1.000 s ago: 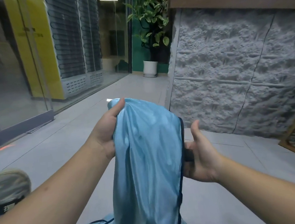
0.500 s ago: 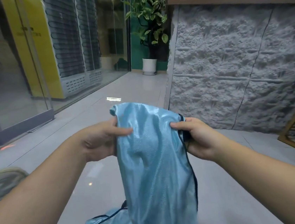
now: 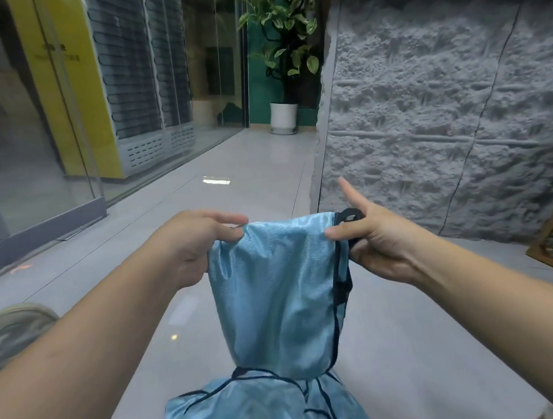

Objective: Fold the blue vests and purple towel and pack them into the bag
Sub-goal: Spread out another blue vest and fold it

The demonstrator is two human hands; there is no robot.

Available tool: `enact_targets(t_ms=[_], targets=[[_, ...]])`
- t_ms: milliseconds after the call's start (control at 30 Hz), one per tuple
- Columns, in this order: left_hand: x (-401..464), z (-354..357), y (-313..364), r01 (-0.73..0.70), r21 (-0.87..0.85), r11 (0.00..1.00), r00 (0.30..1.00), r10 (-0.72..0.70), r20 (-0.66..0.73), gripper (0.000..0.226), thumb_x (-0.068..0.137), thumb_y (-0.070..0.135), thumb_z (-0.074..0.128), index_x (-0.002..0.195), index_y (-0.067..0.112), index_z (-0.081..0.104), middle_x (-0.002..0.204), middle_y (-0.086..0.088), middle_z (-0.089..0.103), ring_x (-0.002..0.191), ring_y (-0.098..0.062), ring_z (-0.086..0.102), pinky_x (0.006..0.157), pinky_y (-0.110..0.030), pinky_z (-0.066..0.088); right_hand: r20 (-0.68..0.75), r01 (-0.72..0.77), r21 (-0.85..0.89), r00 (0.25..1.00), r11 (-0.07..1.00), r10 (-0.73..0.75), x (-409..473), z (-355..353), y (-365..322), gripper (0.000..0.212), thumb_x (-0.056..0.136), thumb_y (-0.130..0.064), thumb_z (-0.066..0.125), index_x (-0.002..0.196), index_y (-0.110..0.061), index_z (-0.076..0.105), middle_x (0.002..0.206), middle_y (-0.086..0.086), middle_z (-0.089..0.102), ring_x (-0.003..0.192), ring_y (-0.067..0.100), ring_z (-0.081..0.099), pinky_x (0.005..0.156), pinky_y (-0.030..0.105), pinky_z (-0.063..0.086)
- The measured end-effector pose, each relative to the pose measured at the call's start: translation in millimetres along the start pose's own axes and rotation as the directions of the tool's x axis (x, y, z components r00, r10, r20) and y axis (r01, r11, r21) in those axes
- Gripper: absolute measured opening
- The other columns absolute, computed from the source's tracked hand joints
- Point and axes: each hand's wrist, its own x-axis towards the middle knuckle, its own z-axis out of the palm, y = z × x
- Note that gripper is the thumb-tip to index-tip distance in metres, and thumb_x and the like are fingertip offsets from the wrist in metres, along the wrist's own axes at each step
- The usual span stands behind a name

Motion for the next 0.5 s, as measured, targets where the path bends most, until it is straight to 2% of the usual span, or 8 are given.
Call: enact_targets(t_ms=[67, 133, 167, 233, 300, 367, 433, 500], targets=[[-1.6, 0.5, 0.3, -0.035, 0.083, 0.996, 0.999, 0.037, -0.028, 0.036, 0.093, -0.010, 0.062, 0.071, 0.012, 0.079, 0.091, -0.011, 0.073, 0.095, -0.029, 0.066, 0.091, -0.042, 0.053, -0.017, 0.014, -0.024, 1.000, 1.000, -0.015, -0.5, 1.1, 1.4, 0.086, 0.079, 0.020, 0.071, 0.143, -0.036, 0.062, 0.127, 0.013, 0.059, 0.101, 0.029, 0.064, 0.109, 0.047, 0.052], [-5.9, 3.1, 3.2, -0.082, 0.153, 0.985, 0.996, 0.084, -0.007, 0.026, 0.097, -0.008, 0.060, 0.082, 0.009, 0.074, 0.088, -0.013, 0.069, 0.082, -0.028, 0.064, 0.079, -0.039, 0.051, -0.037, 0.042, -0.062, 0.998, 0.997, -0.044, -0.3, 2.6, 3.4, 0.072, 0.088, 0.022, 0.058, 0.139, -0.029, 0.067, 0.098, 0.009, 0.053, 0.090, 0.033, 0.056, 0.102, 0.041, 0.056], [-7.2, 3.6, 3.2, -0.105, 0.169, 0.980, 0.994, 0.104, 0.015, 0.019, 0.099, -0.005, 0.060, 0.090, 0.007, 0.073, 0.091, -0.016, 0.069, 0.081, -0.029, 0.064, 0.081, -0.042, 0.051, -0.056, 0.058, -0.075, 0.997, 0.996, -0.062, -0.3, 3.0, 4.4, 0.069, 0.089, 0.022, 0.054, 0.136, -0.027, 0.069, 0.093, 0.008, 0.048, 0.087, 0.033, 0.052, 0.094, 0.039, 0.057], [-8.5, 3.2, 4.2, -0.135, 0.177, 0.975, 0.990, 0.127, 0.059, 0.013, 0.101, 0.001, 0.061, 0.102, 0.004, 0.073, 0.102, -0.025, 0.072, 0.087, -0.032, 0.066, 0.093, -0.050, 0.054, -0.096, 0.076, -0.087, 0.992, 0.993, -0.084, 1.0, 3.6, 2.8, 0.066, 0.090, 0.022, 0.051, 0.130, -0.025, 0.072, 0.099, 0.011, 0.054, 0.083, 0.035, 0.053, 0.082, 0.039, 0.060], [-9.5, 2.1, 4.0, -0.147, 0.206, 0.967, 0.986, 0.126, 0.110, 0.014, 0.100, 0.001, 0.063, 0.106, 0.001, 0.075, 0.108, -0.027, 0.075, 0.094, -0.035, 0.071, 0.102, -0.052, 0.052, -0.126, 0.077, -0.062, 0.988, 0.995, -0.084, 0.0, 6.4, 0.5, 0.059, 0.092, 0.021, 0.051, 0.127, -0.020, 0.073, 0.121, 0.026, 0.066, 0.087, 0.037, 0.061, 0.086, 0.045, 0.062], [-12.7, 1.6, 5.3, -0.145, 0.258, 0.955, 0.978, 0.098, 0.187, 0.018, 0.091, -0.003, 0.071, 0.108, 0.000, 0.077, 0.105, -0.023, 0.077, 0.103, -0.035, 0.074, 0.103, -0.047, 0.055, -0.141, 0.073, -0.021, 0.987, 0.997, -0.075, -4.4, 10.7, -4.0, 0.050, 0.094, 0.018, 0.054, 0.130, -0.013, 0.069, 0.131, 0.034, 0.063, 0.089, 0.036, 0.065, 0.087, 0.045, 0.062], [-14.7, 0.5, 5.4, -0.132, 0.327, 0.936, 0.975, 0.064, 0.210, 0.030, 0.080, -0.009, 0.078, 0.108, 0.002, 0.078, 0.102, -0.019, 0.079, 0.104, -0.035, 0.075, 0.097, -0.039, 0.057, -0.064, 0.039, 0.016, 0.997, 0.999, -0.037, -11.1, 10.9, -8.6, 0.052, 0.092, 0.015, 0.060, 0.135, -0.013, 0.065, 0.123, 0.027, 0.066, 0.086, 0.030, 0.071, 0.079, 0.037, 0.065], [-14.4, -1.4, 3.6, -0.113, 0.399, 0.910, 0.986, 0.054, 0.156, 0.037, 0.074, -0.015, 0.080, 0.105, 0.005, 0.078, 0.097, -0.017, 0.079, 0.101, -0.034, 0.075, 0.096, -0.036, 0.058, 0.058, -0.015, -0.048, 0.998, 0.999, 0.018, -16.9, 6.8, -13.5, 0.067, 0.081, 0.017, 0.070, 0.137, -0.020, 0.065, 0.130, 0.020, 0.062, 0.098, 0.029, 0.074, 0.079, 0.034, 0.064]])
